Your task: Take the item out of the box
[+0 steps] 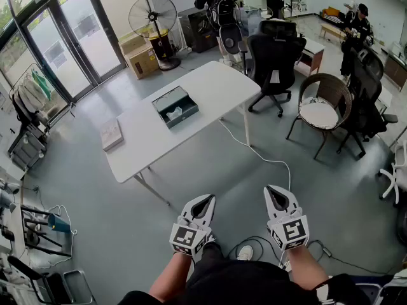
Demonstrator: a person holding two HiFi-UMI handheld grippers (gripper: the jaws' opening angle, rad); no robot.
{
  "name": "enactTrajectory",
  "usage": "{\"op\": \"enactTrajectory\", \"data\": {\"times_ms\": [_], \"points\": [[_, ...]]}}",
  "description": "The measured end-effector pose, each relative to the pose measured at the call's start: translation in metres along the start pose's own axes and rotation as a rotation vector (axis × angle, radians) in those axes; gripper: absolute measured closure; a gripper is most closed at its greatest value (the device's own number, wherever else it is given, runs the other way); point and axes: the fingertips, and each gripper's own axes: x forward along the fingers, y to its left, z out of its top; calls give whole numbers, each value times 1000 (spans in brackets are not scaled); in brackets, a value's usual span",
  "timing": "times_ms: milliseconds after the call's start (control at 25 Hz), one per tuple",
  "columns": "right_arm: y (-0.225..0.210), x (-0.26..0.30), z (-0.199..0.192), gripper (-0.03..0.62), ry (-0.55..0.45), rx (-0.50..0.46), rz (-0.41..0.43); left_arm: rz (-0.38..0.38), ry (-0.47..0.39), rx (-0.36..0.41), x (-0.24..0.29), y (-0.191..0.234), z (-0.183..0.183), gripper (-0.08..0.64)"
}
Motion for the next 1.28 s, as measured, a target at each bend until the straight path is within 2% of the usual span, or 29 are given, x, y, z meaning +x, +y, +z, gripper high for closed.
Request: {"op": "enactTrajectory", "data": {"times_ms": [360,560,760,1040,1280], "points": [[0,3,1,589,-6,6,6,-11,-3,-11,4,-3,-5,548],[-1,5,2,588,-28,52,16,-26,6,-16,9,-4,-9,548],[-1,10,1,586,-18,57,16,-35,8,-24,15,0,-9,548],[-4,35,4,586,-2,59,-21,-66,11,-31,28,22,-7,548],[-3,69,16,586,-16,22,-57,-98,5,-26,49,56,-1,548]]}}
